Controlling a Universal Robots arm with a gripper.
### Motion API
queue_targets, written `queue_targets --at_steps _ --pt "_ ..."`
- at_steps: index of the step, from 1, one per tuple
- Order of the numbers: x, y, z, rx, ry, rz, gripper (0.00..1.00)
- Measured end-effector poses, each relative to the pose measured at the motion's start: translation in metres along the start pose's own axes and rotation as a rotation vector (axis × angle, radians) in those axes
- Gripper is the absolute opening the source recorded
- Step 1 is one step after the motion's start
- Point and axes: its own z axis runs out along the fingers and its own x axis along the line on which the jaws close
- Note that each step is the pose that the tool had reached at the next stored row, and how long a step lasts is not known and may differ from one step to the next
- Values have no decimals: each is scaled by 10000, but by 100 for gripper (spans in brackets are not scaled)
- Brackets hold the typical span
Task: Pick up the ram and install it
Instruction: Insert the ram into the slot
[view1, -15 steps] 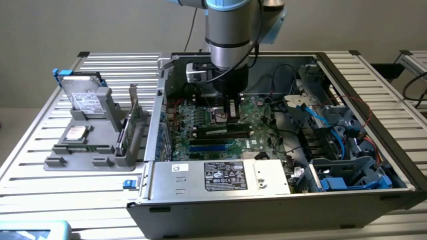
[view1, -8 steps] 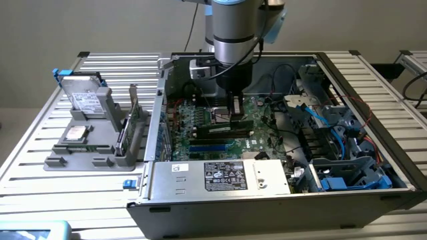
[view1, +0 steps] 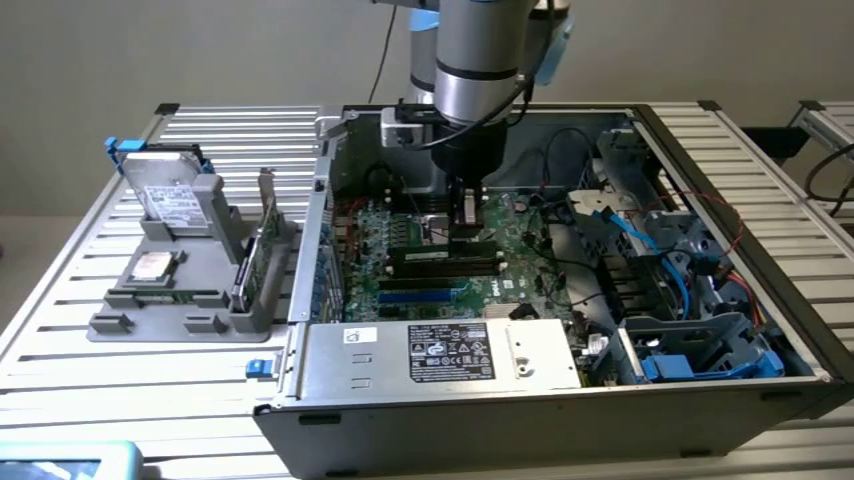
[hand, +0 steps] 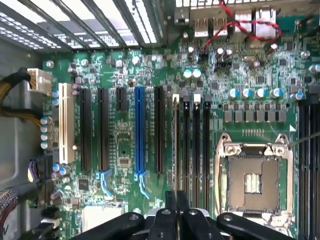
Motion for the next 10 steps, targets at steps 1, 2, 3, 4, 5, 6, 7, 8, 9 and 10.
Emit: queue_targets --at_steps 1,2,3,4,5,6,7,8,9,10 --pt "-3 0 1 0 -1 1 12" --pt "-17 -2 0 -8 3 3 12" --pt "-17 -7 -1 -28 -18 -78 12" --pt "-17 -7 -2 -100 -63 -184 12" --pt "-18 -8 -2 -178 -140 -252 12" --pt "-19 -8 -3 -266 -237 -313 12" --pt "-19 -10 -3 -366 -341 -365 12" --pt "-20 -29 -3 -392 -362 -420 12" --pt "-20 -61 -4 -391 -361 -460 12" --pt "-21 -104 -4 -392 -361 -469 12"
